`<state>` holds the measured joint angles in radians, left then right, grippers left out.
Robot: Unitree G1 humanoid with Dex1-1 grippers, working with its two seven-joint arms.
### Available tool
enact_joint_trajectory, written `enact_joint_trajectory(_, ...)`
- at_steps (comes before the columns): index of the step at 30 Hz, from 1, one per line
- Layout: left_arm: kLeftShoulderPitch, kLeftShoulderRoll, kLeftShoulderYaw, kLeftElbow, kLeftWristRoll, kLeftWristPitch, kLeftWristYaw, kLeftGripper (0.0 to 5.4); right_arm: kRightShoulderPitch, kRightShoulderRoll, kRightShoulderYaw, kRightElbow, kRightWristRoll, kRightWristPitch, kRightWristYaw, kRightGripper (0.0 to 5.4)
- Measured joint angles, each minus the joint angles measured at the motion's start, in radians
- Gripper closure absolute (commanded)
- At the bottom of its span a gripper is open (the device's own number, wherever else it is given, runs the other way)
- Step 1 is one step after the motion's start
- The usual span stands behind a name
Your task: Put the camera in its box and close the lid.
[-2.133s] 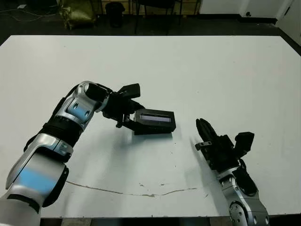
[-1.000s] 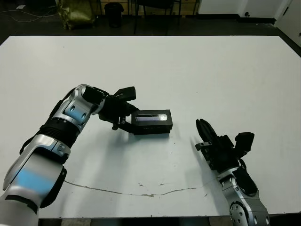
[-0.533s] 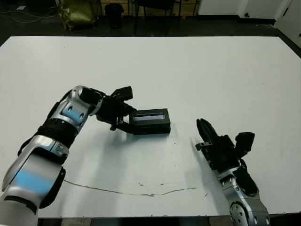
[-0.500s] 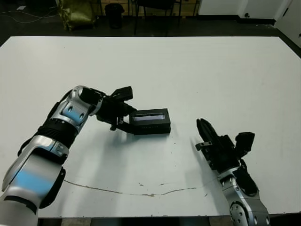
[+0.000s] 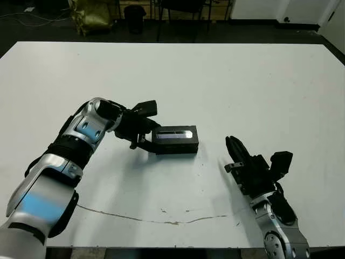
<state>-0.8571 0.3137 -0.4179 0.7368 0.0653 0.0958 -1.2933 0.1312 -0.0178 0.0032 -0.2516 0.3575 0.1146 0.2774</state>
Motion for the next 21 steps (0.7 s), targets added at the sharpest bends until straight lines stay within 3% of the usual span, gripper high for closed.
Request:
enact_joint_trajectory(16, -0.004, -0.030, 0.020, 0.021, -0.001, 0.015, 0.002, 2.81, 0.003, 0.002, 0.000, -0.001, 0.010, 0.003, -0.002, 5.40)
enact_joint_trajectory(21, -0.008, -0.036, 0.019, 0.005, 0.009, 0.066, 0.003, 2.81, 0.005, 0.003, -0.001, -0.003, 0.014, 0.012, -0.003, 5.40)
